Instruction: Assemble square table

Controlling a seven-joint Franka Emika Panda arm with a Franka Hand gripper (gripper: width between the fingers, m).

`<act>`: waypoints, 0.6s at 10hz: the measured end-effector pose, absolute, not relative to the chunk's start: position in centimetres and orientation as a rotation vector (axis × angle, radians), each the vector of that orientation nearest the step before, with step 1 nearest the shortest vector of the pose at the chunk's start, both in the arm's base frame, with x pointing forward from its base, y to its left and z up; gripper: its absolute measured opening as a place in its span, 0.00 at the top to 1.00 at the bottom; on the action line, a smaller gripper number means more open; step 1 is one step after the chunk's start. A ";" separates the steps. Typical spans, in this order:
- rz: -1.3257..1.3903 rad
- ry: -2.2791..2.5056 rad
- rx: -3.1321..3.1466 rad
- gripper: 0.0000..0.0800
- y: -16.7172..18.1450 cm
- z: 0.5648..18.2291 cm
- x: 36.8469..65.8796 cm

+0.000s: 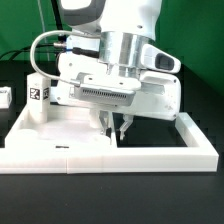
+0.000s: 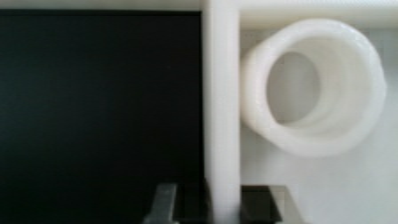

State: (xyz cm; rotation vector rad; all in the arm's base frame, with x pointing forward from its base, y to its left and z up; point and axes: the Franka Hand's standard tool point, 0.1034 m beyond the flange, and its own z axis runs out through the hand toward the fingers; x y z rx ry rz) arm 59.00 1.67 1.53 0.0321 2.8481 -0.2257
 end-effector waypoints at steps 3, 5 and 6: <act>-0.220 2.846 0.055 0.92 1.9 1.5 59.0; -0.200 2.844 0.070 0.92 3.4 1.5 59.0; -0.192 2.843 0.083 0.92 3.9 1.5 58.9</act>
Offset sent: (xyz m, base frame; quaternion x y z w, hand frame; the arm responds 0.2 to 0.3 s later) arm 0.0000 0.0200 0.0000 0.0000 0.0000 0.0000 1.0000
